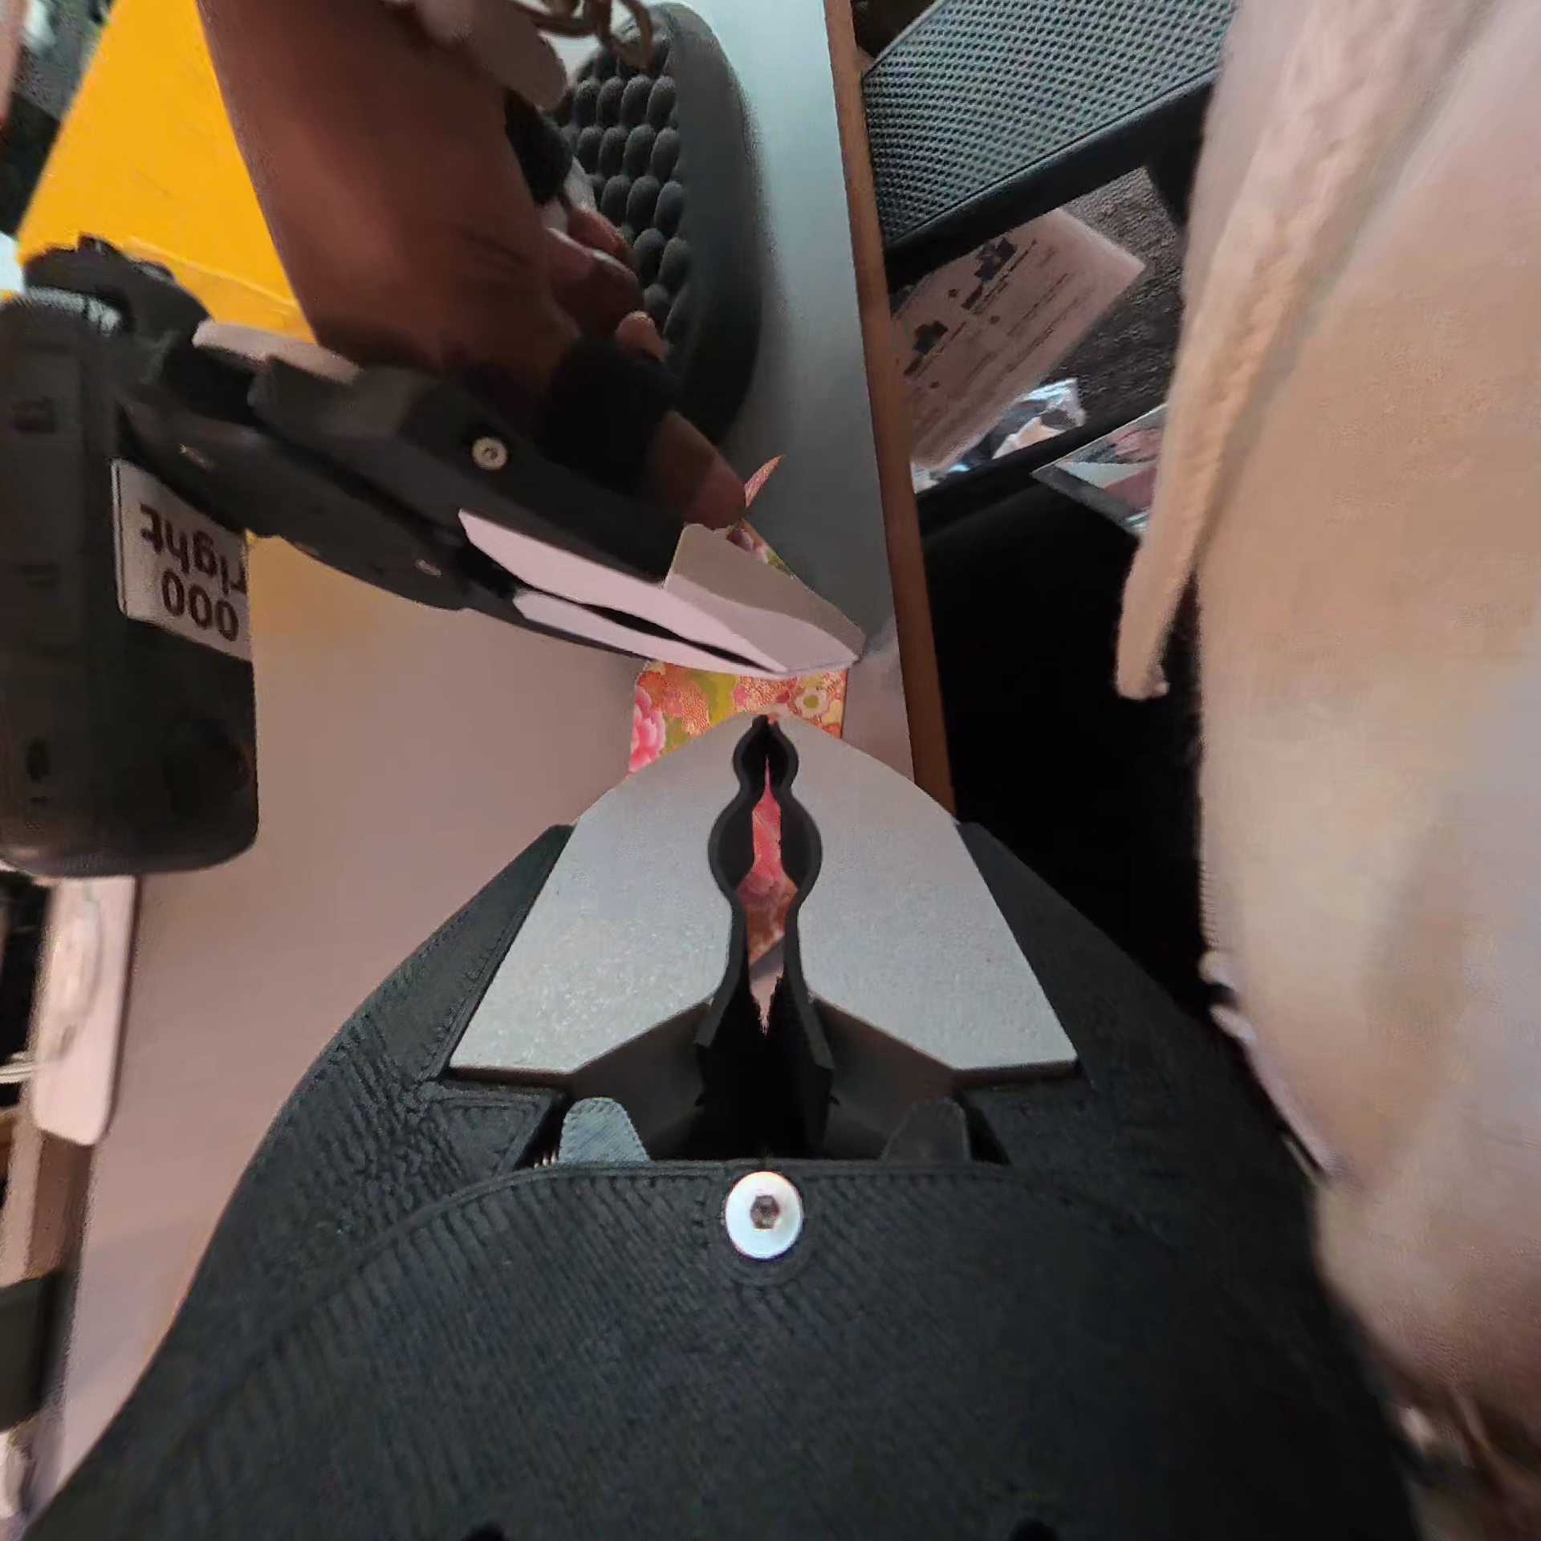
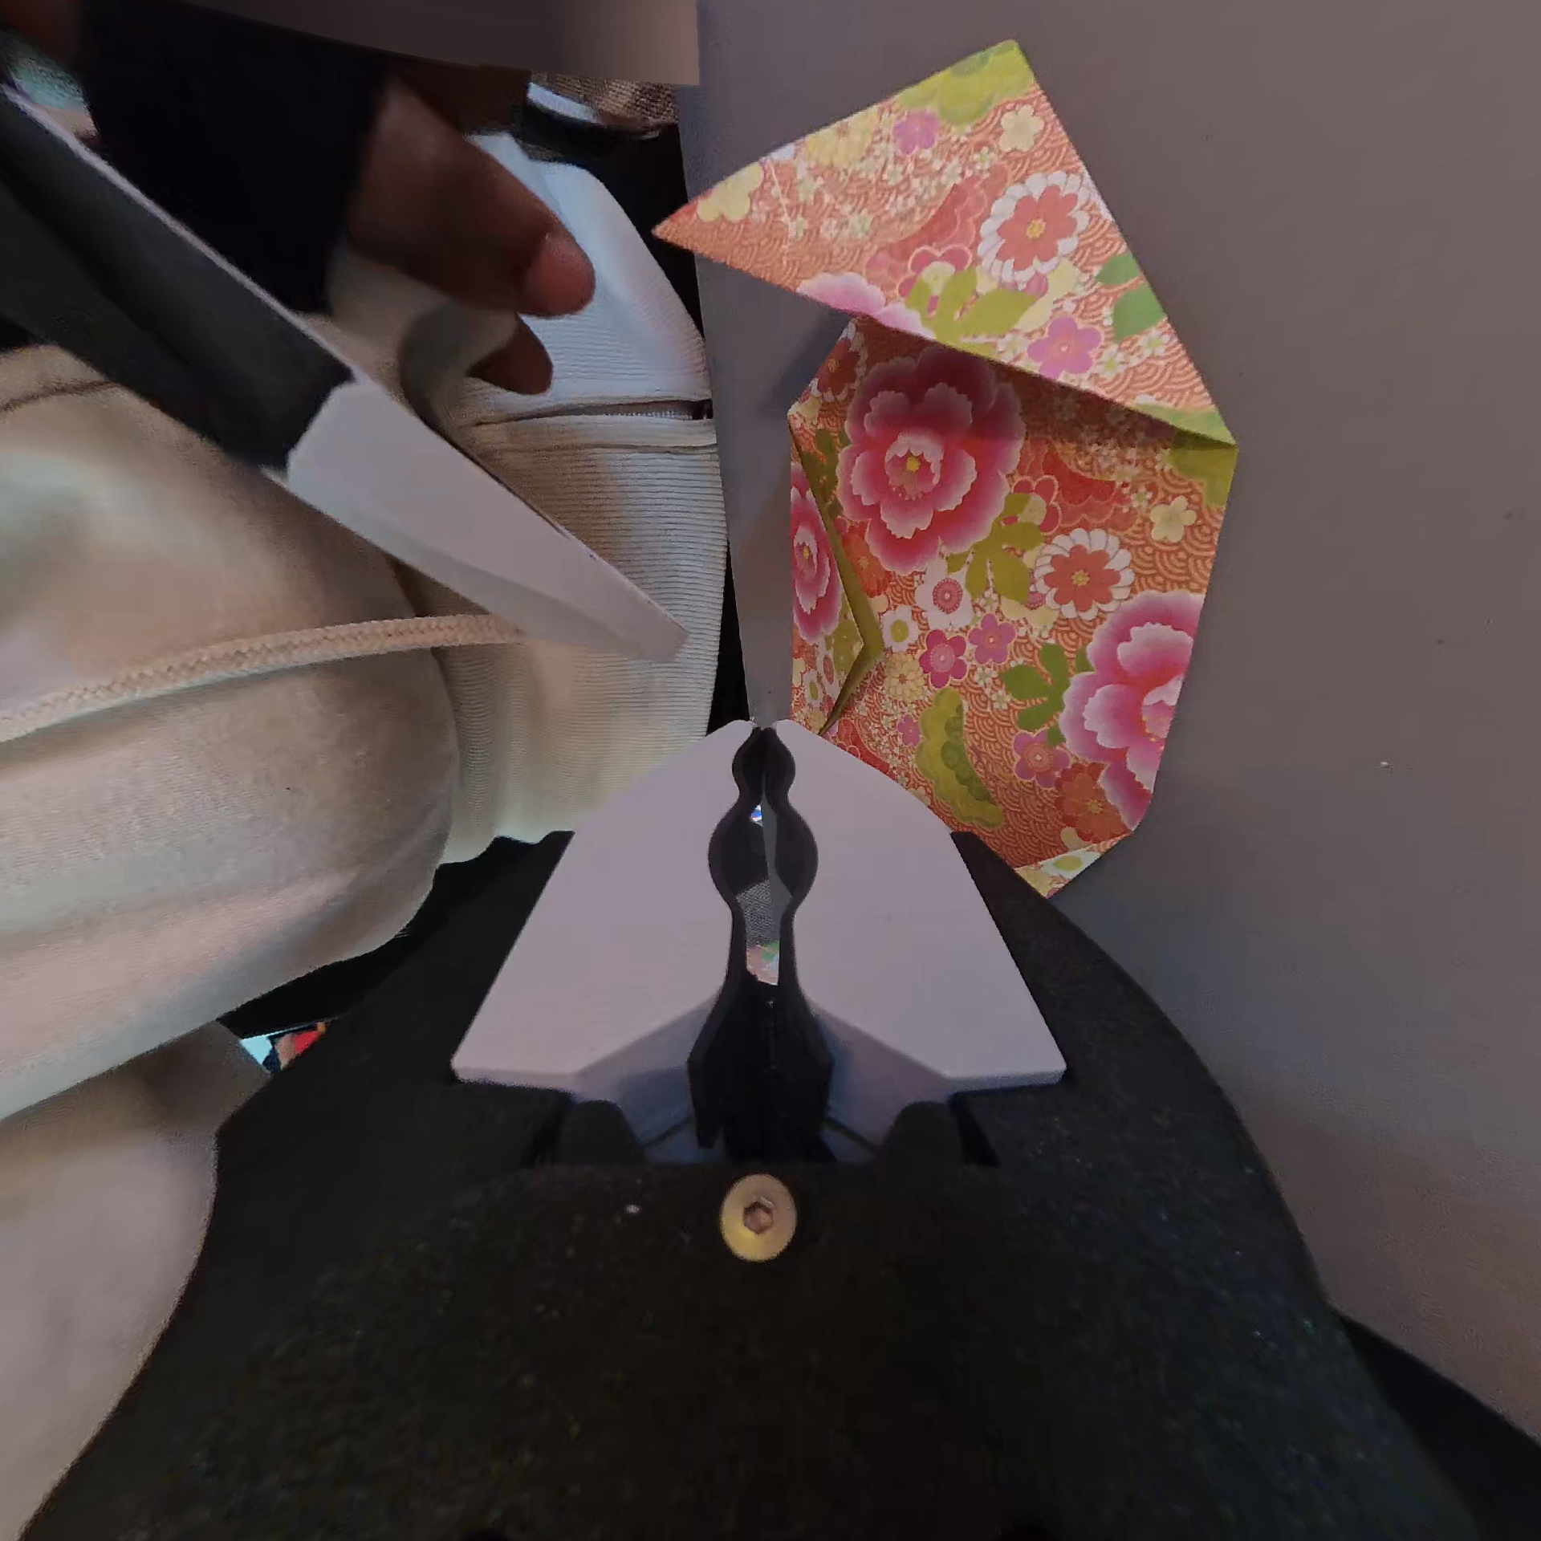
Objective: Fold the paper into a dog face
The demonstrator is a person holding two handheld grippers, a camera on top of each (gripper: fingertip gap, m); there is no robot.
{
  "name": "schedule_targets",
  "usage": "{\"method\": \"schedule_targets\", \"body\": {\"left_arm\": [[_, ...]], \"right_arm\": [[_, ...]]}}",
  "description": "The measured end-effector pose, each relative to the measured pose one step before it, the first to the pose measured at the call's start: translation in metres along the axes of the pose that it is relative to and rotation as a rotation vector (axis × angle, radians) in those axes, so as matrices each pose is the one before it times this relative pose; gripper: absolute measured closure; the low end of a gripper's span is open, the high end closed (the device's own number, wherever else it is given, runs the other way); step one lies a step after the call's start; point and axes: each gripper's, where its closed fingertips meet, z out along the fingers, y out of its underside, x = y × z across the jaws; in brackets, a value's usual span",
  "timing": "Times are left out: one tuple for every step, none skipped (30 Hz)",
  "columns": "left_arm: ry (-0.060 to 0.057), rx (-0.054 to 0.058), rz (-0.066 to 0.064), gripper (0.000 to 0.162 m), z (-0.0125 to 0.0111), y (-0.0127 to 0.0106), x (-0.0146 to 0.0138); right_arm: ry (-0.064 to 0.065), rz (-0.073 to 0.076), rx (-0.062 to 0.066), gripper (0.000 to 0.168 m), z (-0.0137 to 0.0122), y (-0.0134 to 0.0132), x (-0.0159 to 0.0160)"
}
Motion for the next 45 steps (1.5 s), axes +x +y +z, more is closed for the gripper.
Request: {"method": "schedule_targets", "body": {"left_arm": [[-0.0177, -0.0120, 0.0330, 0.162, 0.00260, 0.00044, -0.00044], [-0.0095, -0.0111, 0.0360, 0.162, 0.00202, 0.00077, 0.00032], [-0.0020, 0.0025, 0.0257, 0.162, 0.00159, -0.00048, 0.00109], [0.0056, 0.0080, 0.0129, 0.162, 0.00118, -0.00063, 0.00150], [0.0028, 0.0013, 0.0098, 0.162, 0.00079, 0.00059, 0.00063], [-0.0114, -0.0059, 0.0162, 0.162, 0.00050, 0.00192, -0.00142], [-0.0118, 0.0009, 0.0116, 0.162, 0.00038, 0.00147, -0.00134], [-0.0105, 0.0075, -0.0071, 0.162, -0.00007, 0.00094, -0.00120], [-0.0164, 0.0031, -0.0145, 0.162, -0.00068, 0.00187, -0.00241], [-0.0312, 0.0004, -0.0039, 0.162, -0.00158, 0.00257, -0.00448], [-0.0488, 0.0000, 0.0062, 0.162, -0.00219, 0.00304, -0.00728], [-0.0582, -0.0002, 0.0074, 0.162, -0.00214, 0.00354, -0.00909], [-0.0534, -0.0002, 0.0036, 0.162, -0.00145, 0.00398, -0.00895], [-0.0471, 0.0049, -0.0035, 0.162, -0.00084, 0.00319, -0.00845], [-0.0333, 0.0036, -0.0057, 0.162, 0.00015, 0.00321, -0.00683], [-0.0053, -0.0027, 0.0052, 0.162, 0.00177, 0.00347, -0.00232], [0.0266, -0.0018, 0.0220, 0.162, 0.00320, 0.00178, 0.00425], [0.0186, 0.0031, 0.0369, 0.162, 0.00453, -0.00043, 0.00608], [0.0018, -0.0119, 0.0546, 0.162, 0.00552, 0.00043, 0.00591], [-0.0061, -0.0288, 0.0658, 0.162, 0.00536, 0.00141, 0.00543], [-0.0213, -0.0277, 0.0623, 0.162, 0.00428, 0.00065, 0.00265], [-0.0284, -0.0163, 0.0501, 0.162, 0.00268, -0.00062, 0.00025], [-0.0149, -0.0030, 0.0299, 0.162, 0.00192, -0.00135, 0.00015], [0.0010, 0.0066, 0.0060, 0.162, 0.00153, -0.00196, 0.00079], [0.0131, 0.0076, -0.0007, 0.162, 0.00181, -0.00172, 0.00178], [0.0279, -0.0031, 0.0100, 0.162, 0.00213, 0.00004, 0.00368], [0.0159, -0.0096, 0.0129, 0.162, 0.00207, 0.00108, 0.00220], [0.0033, -0.0049, 0.0017, 0.162, 0.00136, 0.00089, -0.00071], [0.0232, 0.0006, -0.0179, 0.162, 0.00074, 0.00040, 0.00054], [0.0298, 0.0019, -0.0273, 0.162, 0.00038, 0.00070, 0.00084], [0.0174, 0.0000, -0.0031, 0.162, -0.00020, 0.00225, 0.00021], [-0.0038, -0.0205, 0.0309, 0.162, -0.00080, 0.00673, -0.00098], [-0.0144, -0.0349, 0.0427, 0.162, -0.00162, 0.01042, -0.00124], [-0.0061, -0.0131, 0.0274, 0.162, -0.00226, 0.00865, 0.00010], [0.0054, 0.0110, 0.0054, 0.162, -0.00251, 0.00449, 0.00116], [0.0095, 0.0071, 0.0116, 0.162, -0.00182, 0.00230, 0.00115], [0.0059, -0.0074, 0.0394, 0.162, -0.00087, 0.00136, 0.00067], [0.0025, -0.0072, 0.0360, 0.162, -0.00021, -0.00057, 0.00005], [0.0018, 0.0132, -0.0015, 0.162, -0.00013, -0.00380, -0.00010], [-0.0048, 0.0468, -0.0318, 0.162, -0.00106, -0.00921, -0.00127], [-0.0230, 0.0483, -0.0291, 0.162, -0.00136, -0.01087, -0.00443], [-0.0243, 0.0310, -0.0099, 0.162, -0.00031, -0.00929, -0.00550], [-0.0007, 0.0171, -0.0046, 0.162, 0.00192, -0.00622, -0.00256], [0.0160, 0.0043, 0.0007, 0.162, 0.00388, -0.00278, 0.00060], [0.0242, -0.0092, 0.0257, 0.162, 0.00488, 0.00095, 0.00324]], "right_arm": [[-0.0017, 0.0038, 0.0001, 0.168, 0.00003, 0.00002, 0.00002], [0.0021, -0.0016, -0.0011, 0.168, 0.00010, 0.00003, -0.00001], [0.0022, 0.0001, -0.0011, 0.168, 0.00001, 0.00009, 0.00008], [0.0002, 0.0012, 0.0001, 0.168, 0.00001, -0.00001, -0.00006], [-0.0037, 0.0041, 0.0019, 0.168, 0.00000, -0.00005, -0.00003], [-0.0087, 0.0097, 0.0039, 0.168, -0.00003, -0.00004, -0.00007], [-0.0138, 0.0094, 0.0050, 0.168, -0.00004, -0.00007, -0.00016], [-0.0200, 0.0103, 0.0053, 0.168, -0.00017, -0.00013, -0.00016], [-0.0218, 0.0090, 0.0080, 0.168, -0.00053, -0.00051, 0.00006], [-0.0145, 0.0147, 0.0196, 0.168, -0.00233, -0.00234, 0.00164], [-0.0040, 0.0162, 0.0269, 0.168, -0.00429, -0.00353, 0.00348], [0.0015, 0.0192, 0.0193, 0.168, -0.00532, -0.00291, 0.00433], [0.0083, 0.0124, 0.0150, 0.168, -0.00553, -0.00304, 0.00462], [0.0047, 0.0163, 0.0058, 0.168, -0.00472, -0.00228, 0.00382], [-0.0034, 0.0142, -0.0014, 0.168, -0.00330, -0.00131, 0.00265], [-0.0156, 0.0163, -0.0042, 0.168, -0.00169, -0.00066, 0.00089], [-0.0227, 0.0164, 0.0043, 0.168, -0.00032, -0.00152, -0.00009], [-0.0189, 0.0121, 0.0096, 0.168, -0.00005, -0.00164, -0.00032], [-0.0117, 0.0099, 0.0078, 0.168, -0.00027, -0.00070, -0.00011], [-0.0036, 0.0067, 0.0145, 0.168, -0.00031, -0.00128, 0.00015], [-0.0001, 0.0054, 0.0134, 0.168, -0.00028, -0.00088, 0.00014], [0.0009, 0.0040, 0.0118, 0.168, -0.00012, -0.00049, 0.00007], [0.0011, 0.0032, 0.0102, 0.168, -0.00002, -0.00027, 0.00013], [0.0002, 0.0032, 0.0076, 0.168, -0.00010, -0.00024, -0.00002], [0.0000, 0.0015, 0.0033, 0.168, -0.00006, -0.00005, 0.00003], [-0.0002, 0.0011, -0.0014, 0.168, -0.00003, -0.00001, -0.00001], [0.0000, 0.0012, -0.0051, 0.168, 0.00010, 0.00011, 0.00004], [0.0012, 0.0002, -0.0081, 0.168, -0.00001, 0.00010, 0.00000], [0.0019, 0.0005, -0.0106, 0.168, 0.00005, 0.00023, 0.00007], [0.0021, 0.0023, -0.0109, 0.168, 0.00011, 0.00028, 0.00014], [0.0031, 0.0008, -0.0101, 0.168, 0.00008, 0.00025, 0.00006], [0.0018, 0.0024, -0.0077, 0.168, 0.00002, 0.00023, -0.00001], [0.0007, 0.0030, -0.0127, 0.168, 0.00010, 0.00130, -0.00002], [0.0009, 0.0017, -0.0134, 0.168, -0.00003, 0.00177, 0.00000], [0.0019, 0.0000, -0.0060, 0.168, 0.00001, 0.00028, -0.00001], [0.0039, -0.0002, -0.0069, 0.168, 0.00006, 0.00010, 0.00009], [0.0070, -0.0012, -0.0076, 0.168, 0.00010, 0.00007, 0.00015], [0.0088, -0.0019, -0.0061, 0.168, 0.00012, 0.00016, 0.00011], [0.0078, -0.0019, -0.0024, 0.168, 0.00003, -0.00002, 0.00019], [0.0043, -0.0011, 0.0015, 0.168, 0.00003, -0.00012, -0.00004], [-0.0003, 0.0008, 0.0040, 0.168, -0.00002, -0.00012, -0.00002], [-0.0036, 0.0023, 0.0054, 0.168, -0.00004, -0.00008, -0.00002], [-0.0037, 0.0024, 0.0045, 0.168, -0.00008, -0.00018, -0.00017], [0.0001, 0.0004, 0.0009, 0.168, 0.00006, -0.00012, -0.00001], [0.0051, -0.0009, -0.0030, 0.168, -0.00001, 0.00008, 0.00013]]}}
